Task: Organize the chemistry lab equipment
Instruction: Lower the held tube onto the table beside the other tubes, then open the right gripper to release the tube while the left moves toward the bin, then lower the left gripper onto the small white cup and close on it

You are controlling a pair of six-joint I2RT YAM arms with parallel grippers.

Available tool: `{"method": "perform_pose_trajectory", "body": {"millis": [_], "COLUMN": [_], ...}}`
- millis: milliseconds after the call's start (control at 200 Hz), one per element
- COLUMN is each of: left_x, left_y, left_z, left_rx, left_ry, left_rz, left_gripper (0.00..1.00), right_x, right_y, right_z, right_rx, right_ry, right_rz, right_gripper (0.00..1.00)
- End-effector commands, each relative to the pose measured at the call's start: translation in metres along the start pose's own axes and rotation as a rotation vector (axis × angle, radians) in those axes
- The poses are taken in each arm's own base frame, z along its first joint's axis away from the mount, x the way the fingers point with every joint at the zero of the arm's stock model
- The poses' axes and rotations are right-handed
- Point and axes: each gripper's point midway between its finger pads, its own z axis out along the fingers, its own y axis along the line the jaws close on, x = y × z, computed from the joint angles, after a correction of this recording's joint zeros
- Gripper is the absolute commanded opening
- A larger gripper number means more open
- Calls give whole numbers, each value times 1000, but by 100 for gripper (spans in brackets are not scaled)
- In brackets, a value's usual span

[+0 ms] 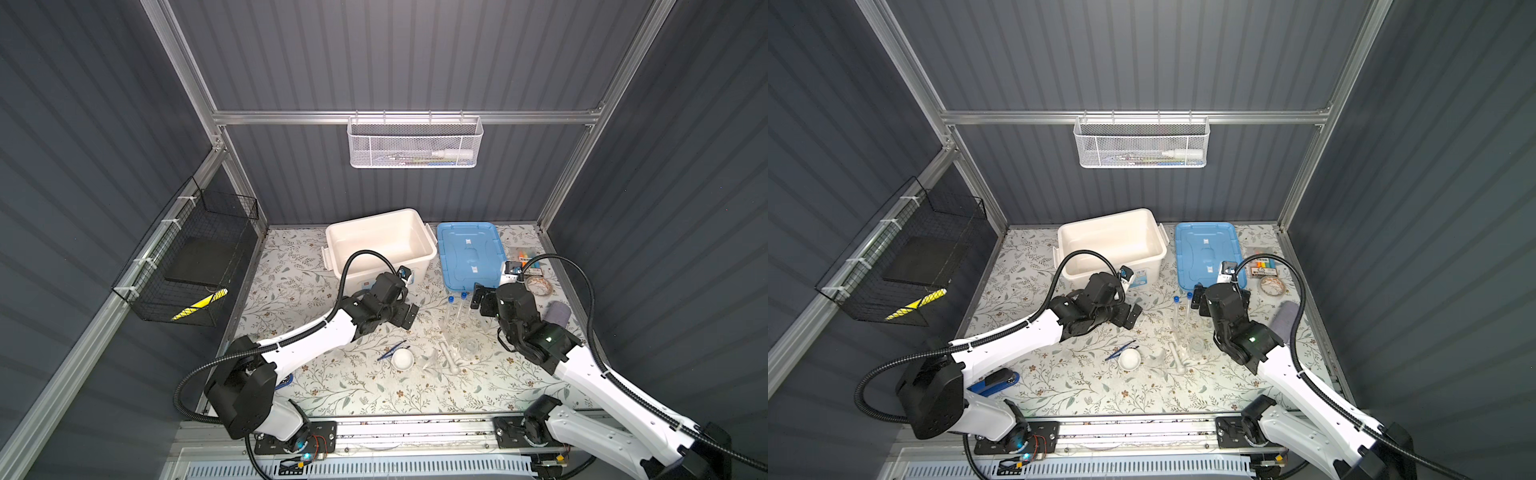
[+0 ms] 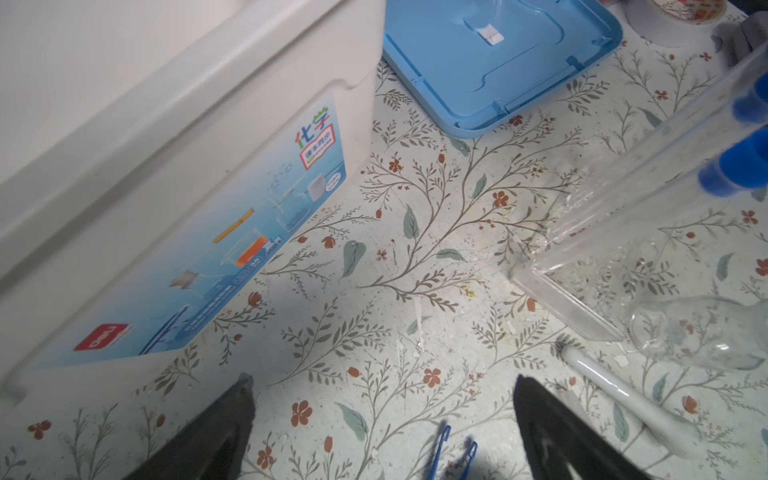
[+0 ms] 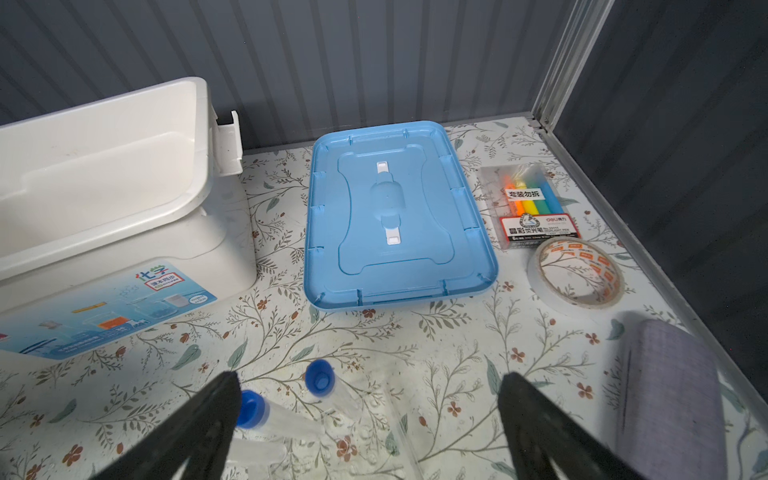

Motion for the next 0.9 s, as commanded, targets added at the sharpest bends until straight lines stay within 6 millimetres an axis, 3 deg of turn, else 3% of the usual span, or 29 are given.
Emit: {"method": "perform_pose_trajectory", "body": {"millis": [0, 195, 545, 895], "left_x": [7, 31, 104, 123], "left_y": [17, 48, 100, 97], "left_z": [-14, -38, -57, -28], "left_rx": [-90, -243, -412, -355], "left_ry": [5, 52, 236, 338], "left_rz": [-58, -182, -459, -461], "left_gripper": [100, 100, 100, 94], "right_x": [-9, -14, -19, -15], "right_y": [-10, -13, -18, -21], "right_z": [-8, -11, -12, -10], "right_rx": [39, 50, 61, 67], "right_ry": [-17, -21, -16, 5], "right_rz": [29, 41, 53, 73], "right_gripper": [99, 99, 99, 99]}}
